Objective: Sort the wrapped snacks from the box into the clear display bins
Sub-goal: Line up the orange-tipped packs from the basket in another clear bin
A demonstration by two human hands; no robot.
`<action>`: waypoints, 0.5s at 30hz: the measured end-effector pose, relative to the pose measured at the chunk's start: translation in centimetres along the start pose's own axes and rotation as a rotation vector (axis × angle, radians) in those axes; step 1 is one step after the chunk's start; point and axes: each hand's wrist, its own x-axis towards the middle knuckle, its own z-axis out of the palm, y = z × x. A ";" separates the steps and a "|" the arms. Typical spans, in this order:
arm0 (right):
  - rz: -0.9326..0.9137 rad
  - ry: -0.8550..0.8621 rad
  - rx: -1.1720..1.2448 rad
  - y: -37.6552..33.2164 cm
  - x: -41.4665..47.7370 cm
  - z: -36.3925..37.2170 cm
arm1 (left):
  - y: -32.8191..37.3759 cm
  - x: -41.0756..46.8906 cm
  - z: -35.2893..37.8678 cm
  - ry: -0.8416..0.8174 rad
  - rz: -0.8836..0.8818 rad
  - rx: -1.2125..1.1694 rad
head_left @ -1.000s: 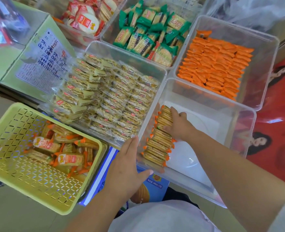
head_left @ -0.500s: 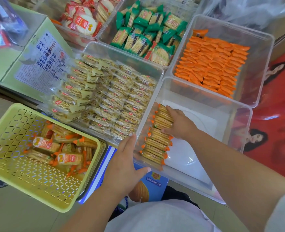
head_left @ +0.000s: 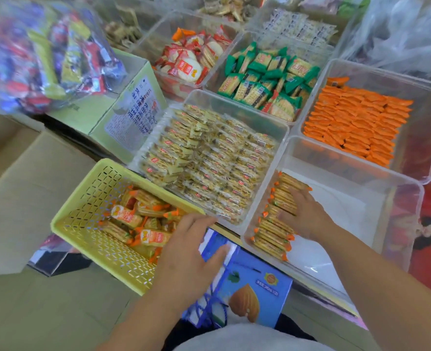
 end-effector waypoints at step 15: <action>-0.245 0.493 0.183 -17.9 -13.5 5.9 | -18.7 8.7 -10.7 -0.365 -0.039 0.572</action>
